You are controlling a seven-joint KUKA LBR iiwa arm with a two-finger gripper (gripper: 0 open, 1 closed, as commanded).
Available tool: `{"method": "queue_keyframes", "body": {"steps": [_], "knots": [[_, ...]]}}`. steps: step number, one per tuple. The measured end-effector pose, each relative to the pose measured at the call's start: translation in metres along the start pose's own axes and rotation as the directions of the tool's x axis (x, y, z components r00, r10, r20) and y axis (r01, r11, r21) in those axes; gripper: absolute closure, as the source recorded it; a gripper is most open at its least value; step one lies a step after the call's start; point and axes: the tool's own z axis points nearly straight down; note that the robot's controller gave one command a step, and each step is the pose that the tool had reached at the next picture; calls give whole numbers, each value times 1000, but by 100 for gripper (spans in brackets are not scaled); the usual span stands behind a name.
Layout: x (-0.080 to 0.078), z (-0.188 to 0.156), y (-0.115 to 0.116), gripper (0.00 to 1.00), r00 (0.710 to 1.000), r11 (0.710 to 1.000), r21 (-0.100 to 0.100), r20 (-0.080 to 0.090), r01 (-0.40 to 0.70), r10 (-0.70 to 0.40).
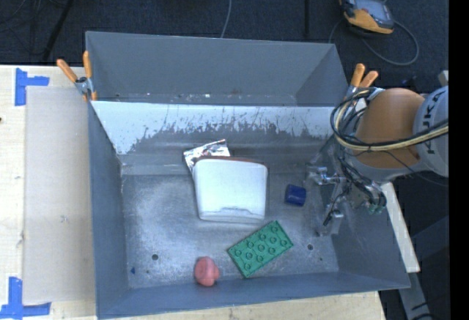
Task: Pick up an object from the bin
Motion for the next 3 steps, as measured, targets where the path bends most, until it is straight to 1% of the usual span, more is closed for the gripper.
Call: {"method": "queue_keyframes", "body": {"steps": [1, 2, 3], "knots": [[-7, -74, -4, 0, 987, 987, -1, 15, -161, 161], [5, -3, 49, 0, 998, 998, -3, 3, 68, -68], [4, -5, 47, 100, 998, 998, 0, 8, 68, -68]]}}
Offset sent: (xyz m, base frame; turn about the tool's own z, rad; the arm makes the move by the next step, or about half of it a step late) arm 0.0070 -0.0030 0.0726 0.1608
